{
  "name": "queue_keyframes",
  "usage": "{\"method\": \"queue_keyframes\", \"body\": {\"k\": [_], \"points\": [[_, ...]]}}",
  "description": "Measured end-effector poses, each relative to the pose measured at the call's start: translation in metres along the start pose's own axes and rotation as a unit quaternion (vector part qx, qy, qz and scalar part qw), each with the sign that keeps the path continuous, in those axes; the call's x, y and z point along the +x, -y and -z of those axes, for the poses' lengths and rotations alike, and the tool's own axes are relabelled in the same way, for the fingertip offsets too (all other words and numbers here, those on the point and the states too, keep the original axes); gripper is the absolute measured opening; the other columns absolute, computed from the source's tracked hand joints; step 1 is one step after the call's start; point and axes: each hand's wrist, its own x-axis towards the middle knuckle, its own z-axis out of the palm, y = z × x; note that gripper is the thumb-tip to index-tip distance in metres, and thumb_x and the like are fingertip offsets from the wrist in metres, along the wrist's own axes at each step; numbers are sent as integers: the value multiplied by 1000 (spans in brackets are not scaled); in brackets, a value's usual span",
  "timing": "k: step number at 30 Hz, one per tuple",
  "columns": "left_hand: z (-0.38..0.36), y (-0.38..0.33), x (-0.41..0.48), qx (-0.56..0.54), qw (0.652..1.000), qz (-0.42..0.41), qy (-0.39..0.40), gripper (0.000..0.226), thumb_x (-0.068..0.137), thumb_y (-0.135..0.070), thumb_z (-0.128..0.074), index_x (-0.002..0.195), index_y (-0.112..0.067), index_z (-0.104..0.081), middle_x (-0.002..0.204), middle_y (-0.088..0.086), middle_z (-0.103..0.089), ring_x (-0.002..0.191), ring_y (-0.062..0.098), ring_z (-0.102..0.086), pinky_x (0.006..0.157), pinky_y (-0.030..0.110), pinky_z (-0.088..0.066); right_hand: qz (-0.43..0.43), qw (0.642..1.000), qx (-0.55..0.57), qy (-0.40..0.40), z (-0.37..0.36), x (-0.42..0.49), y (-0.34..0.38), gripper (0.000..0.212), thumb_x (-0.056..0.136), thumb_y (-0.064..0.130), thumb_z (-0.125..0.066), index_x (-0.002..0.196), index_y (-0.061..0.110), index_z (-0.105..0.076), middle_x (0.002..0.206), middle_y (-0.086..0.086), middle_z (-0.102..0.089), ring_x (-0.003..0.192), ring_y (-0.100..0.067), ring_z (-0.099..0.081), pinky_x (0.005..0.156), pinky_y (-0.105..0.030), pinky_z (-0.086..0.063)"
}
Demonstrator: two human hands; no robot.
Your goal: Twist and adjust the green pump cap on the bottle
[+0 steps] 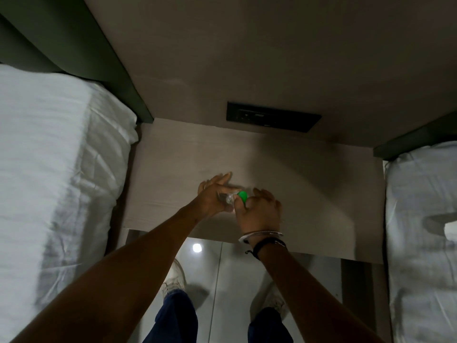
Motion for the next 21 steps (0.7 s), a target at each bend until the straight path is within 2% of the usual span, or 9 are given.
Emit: {"method": "queue_keyframes", "body": {"k": [3,7,10,13,17,21], "points": [[-2,6,-1,-27,999,3,-31,66,85,-25,-70,145,-24,-42,162,-1,-22,151,23,-10,121,43,3,-6,1000,11,-12,-5,-4,4,45,92,42,-47,97,4,-71,123,-15,-65,124,-32,-49,104,-53,-35],[-3,2,2,-175,983,48,-4,70,80,-14,-75,143,-16,-46,164,3,-14,152,21,1,120,36,10,-23,999,-31,7,-5,-4,2,55,91,55,-41,97,9,-70,128,-12,-61,128,-32,-44,106,-56,-32],[-4,4,2,-133,991,21,-1,69,77,-10,-78,140,-15,-50,164,6,-12,151,21,2,119,38,10,-12,999,-37,21,-1,-3,-4,57,90,60,-42,98,10,-69,130,-12,-59,128,-31,-43,104,-53,-35],[-5,7,4,-19,1000,-18,1,64,76,-15,-79,135,-20,-55,163,2,-15,152,20,-2,119,40,9,3,999,-40,20,2,-3,-2,53,90,55,-46,98,8,-70,131,-13,-59,127,-31,-43,102,-49,-37],[-3,5,6,-49,999,3,-1,69,75,-17,-80,138,-21,-52,164,2,-13,152,18,0,119,39,8,4,999,-34,19,3,-1,2,49,92,50,-47,95,6,-70,128,-15,-61,126,-32,-44,101,-48,-38],[-2,7,11,46,998,-33,7,57,76,-25,-80,129,-29,-61,164,-5,-13,151,18,-2,119,43,2,1,999,-31,35,6,1,3,48,93,48,-47,97,5,-69,127,-16,-61,124,-32,-46,99,-48,-41]]}}
